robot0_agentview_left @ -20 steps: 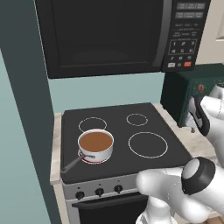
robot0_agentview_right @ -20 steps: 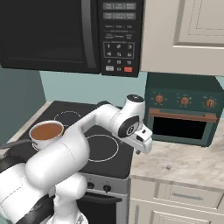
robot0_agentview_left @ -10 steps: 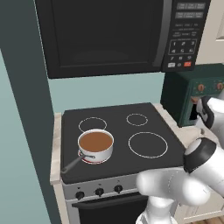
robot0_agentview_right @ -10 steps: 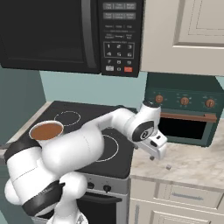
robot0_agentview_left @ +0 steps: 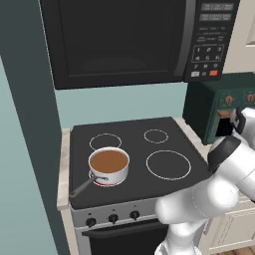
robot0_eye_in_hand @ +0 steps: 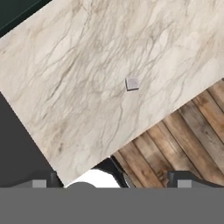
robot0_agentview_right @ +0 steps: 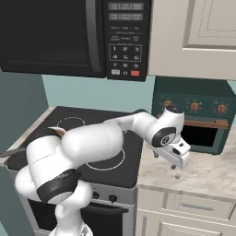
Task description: Pick up the sugar cube(s) and place them in the saucepan with hot chocolate.
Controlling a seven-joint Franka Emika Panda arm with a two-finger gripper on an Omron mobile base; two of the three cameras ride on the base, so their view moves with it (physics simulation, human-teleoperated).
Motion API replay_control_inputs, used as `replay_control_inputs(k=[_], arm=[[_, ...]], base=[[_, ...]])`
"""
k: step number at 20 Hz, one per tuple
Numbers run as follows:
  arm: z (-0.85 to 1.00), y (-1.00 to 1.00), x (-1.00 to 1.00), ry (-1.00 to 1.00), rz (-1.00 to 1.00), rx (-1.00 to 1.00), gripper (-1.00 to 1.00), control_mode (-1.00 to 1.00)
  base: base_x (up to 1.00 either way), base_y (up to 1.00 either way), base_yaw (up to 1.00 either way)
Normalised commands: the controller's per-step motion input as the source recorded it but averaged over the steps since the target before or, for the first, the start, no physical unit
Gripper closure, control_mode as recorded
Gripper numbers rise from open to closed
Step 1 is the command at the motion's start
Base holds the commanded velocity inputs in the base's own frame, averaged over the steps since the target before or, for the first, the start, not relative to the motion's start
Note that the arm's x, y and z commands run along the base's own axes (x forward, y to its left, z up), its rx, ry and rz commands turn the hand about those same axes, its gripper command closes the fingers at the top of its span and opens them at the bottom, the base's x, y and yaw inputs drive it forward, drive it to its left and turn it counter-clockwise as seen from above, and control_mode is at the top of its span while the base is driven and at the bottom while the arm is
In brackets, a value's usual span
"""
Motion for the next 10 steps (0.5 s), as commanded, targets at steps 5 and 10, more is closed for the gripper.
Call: replay_control_inputs(k=[5, 10], arm=[[-0.15, -0.15, 0.03, 0.0, 0.02, 0.0, -1.0, -1.0], [-0.15, -0.13, 0.0, 0.0, 0.07, 0.0, -1.0, -1.0]], base=[[0.0, 0.0, 0.0], [0.0, 0.0, 0.0]])
